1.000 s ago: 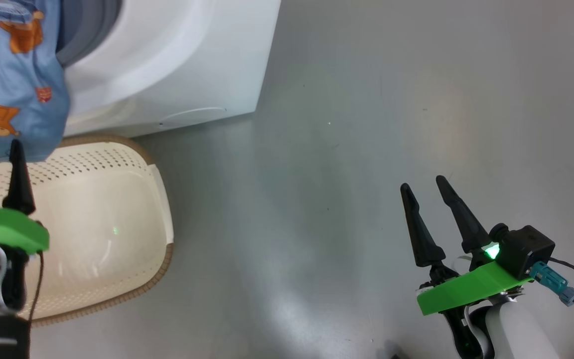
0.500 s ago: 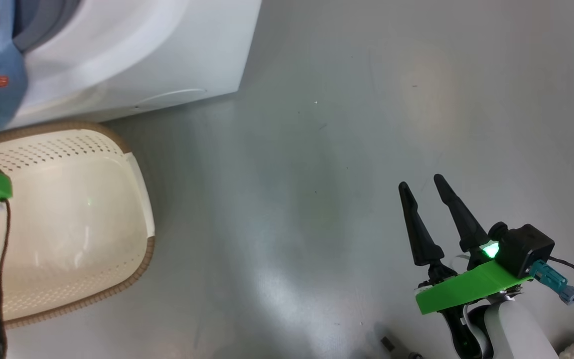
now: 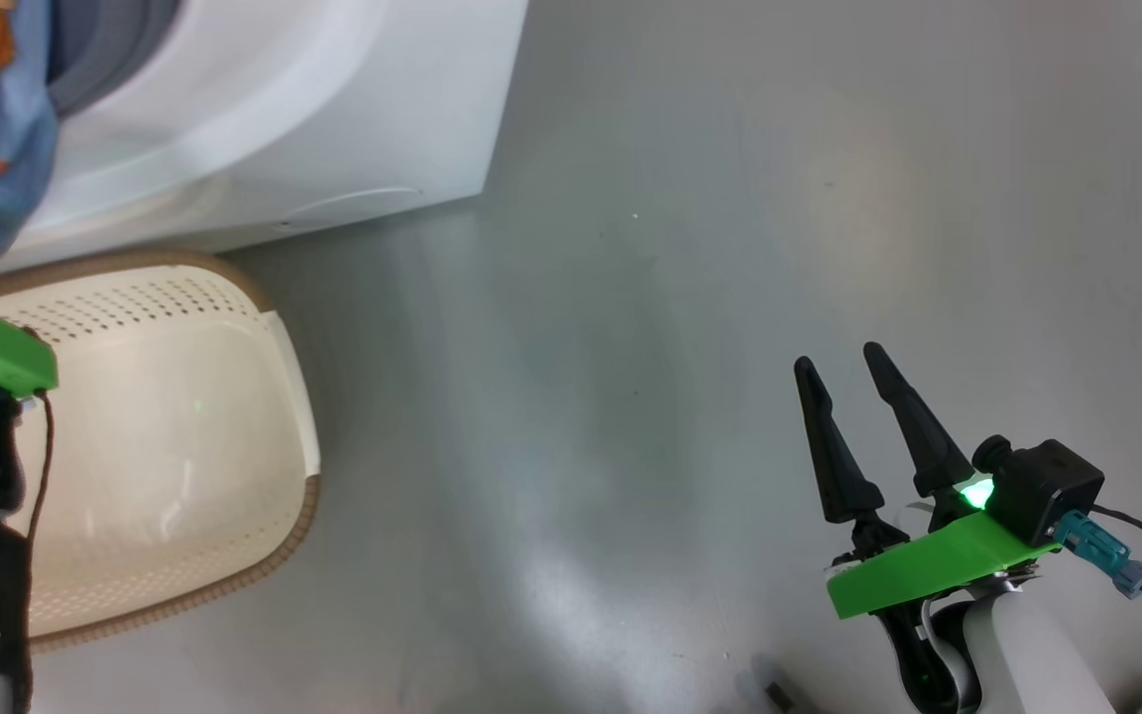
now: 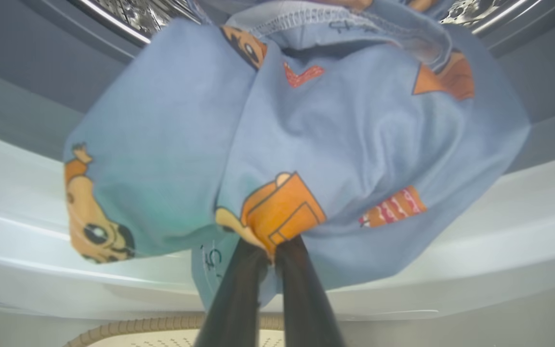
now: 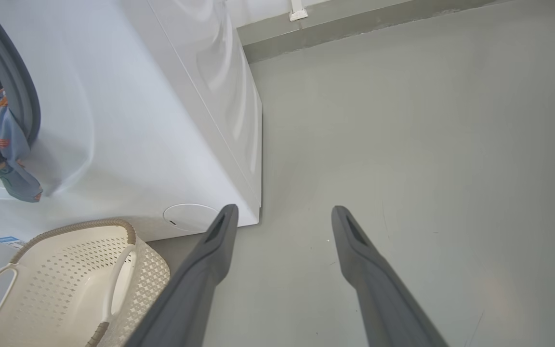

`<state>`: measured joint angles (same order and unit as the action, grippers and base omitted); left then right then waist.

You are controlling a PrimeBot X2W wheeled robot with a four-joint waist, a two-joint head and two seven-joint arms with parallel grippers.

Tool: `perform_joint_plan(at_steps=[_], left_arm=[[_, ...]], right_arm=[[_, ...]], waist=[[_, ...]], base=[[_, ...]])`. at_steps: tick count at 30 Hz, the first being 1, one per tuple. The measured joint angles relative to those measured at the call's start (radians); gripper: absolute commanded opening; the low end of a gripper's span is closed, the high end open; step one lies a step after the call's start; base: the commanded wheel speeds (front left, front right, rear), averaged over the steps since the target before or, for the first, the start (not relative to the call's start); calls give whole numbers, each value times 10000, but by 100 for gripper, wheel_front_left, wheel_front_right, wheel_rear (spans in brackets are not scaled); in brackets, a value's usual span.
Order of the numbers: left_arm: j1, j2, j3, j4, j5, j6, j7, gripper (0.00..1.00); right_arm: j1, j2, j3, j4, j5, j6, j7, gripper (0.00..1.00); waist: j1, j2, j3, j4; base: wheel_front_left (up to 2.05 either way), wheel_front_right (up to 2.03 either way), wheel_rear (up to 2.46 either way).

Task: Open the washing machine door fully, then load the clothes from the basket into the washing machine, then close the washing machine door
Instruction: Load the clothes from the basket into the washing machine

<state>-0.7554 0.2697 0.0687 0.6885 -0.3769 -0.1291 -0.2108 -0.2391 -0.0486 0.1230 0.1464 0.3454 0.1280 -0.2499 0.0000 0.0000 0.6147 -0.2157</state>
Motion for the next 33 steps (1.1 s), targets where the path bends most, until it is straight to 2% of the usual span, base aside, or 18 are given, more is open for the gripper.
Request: perform_joint_plan(at_steps=[8, 15, 25, 33], left_arm=[[131, 92, -249, -1338, 224, 29, -144, 0], [-372, 422, -305, -2019, 345, 209, 504, 0], [-2088, 940, -531, -1695, 491, 282, 1271, 0], [-3260, 1287, -583, -1081, 539, 280, 1331, 0]], right_arm=[[8, -2, 61, 75, 0, 0, 0, 100], [20, -2, 105, 88, 29, 0, 0, 100], [19, 0, 111, -8, 267, 0, 0, 100], [7, 4, 236, -61, 276, 0, 0, 100]], waist=[[0, 0, -425, 247], [0, 0, -481, 95], [0, 0, -80, -215], [0, 0, 426, -358]], base=[[0, 0, 0], [0, 0, 0], [0, 0, 0], [0, 0, 0]])
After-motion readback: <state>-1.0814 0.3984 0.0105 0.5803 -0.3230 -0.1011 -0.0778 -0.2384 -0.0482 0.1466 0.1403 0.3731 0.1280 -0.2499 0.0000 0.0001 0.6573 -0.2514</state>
